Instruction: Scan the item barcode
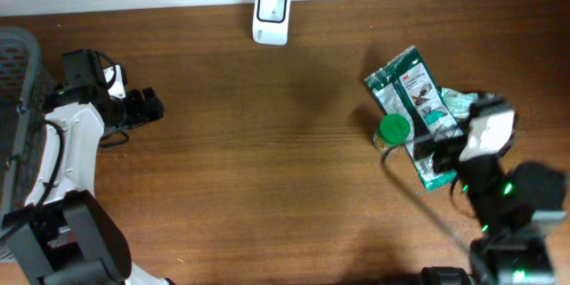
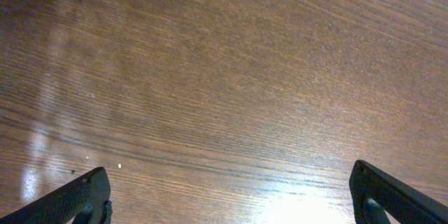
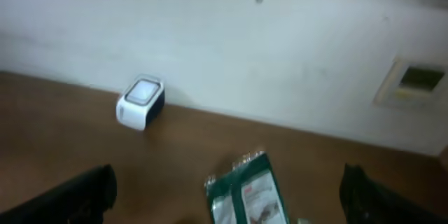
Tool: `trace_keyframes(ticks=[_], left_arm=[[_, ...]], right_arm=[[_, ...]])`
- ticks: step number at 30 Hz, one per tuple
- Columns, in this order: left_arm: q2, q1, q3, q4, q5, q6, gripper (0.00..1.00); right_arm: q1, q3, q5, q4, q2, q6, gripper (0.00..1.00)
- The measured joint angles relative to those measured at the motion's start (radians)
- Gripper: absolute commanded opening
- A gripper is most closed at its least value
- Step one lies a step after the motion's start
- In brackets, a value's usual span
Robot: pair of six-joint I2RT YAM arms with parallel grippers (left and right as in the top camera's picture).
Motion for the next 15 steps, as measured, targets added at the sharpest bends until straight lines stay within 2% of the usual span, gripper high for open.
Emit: trace_keyframes(ticks=[3,7,10,15], left_arm=[[0.000,0.000,0.000,0.000,0.000,0.000,0.99],[0.000,0.000,0.000,0.000,0.000,0.000,0.99],[0.000,0.000,0.000,0.001,0.000,0.000,0.99],[0.000,0.000,0.000,0.001,0.000,0.000,0.99]], right_arm=[[0.014,-0.222,0.000,0.137,-0.166,-0.002,0.98],[0.014,-0.426,0.000,0.238,-0.341,-0.001,0.98],[0.014,-0.549,-0.011,0.296,-0.455,-0.001,0.98],[0.014,-0.650,-0.016,0.333,-0.532,-0.001,0.98]])
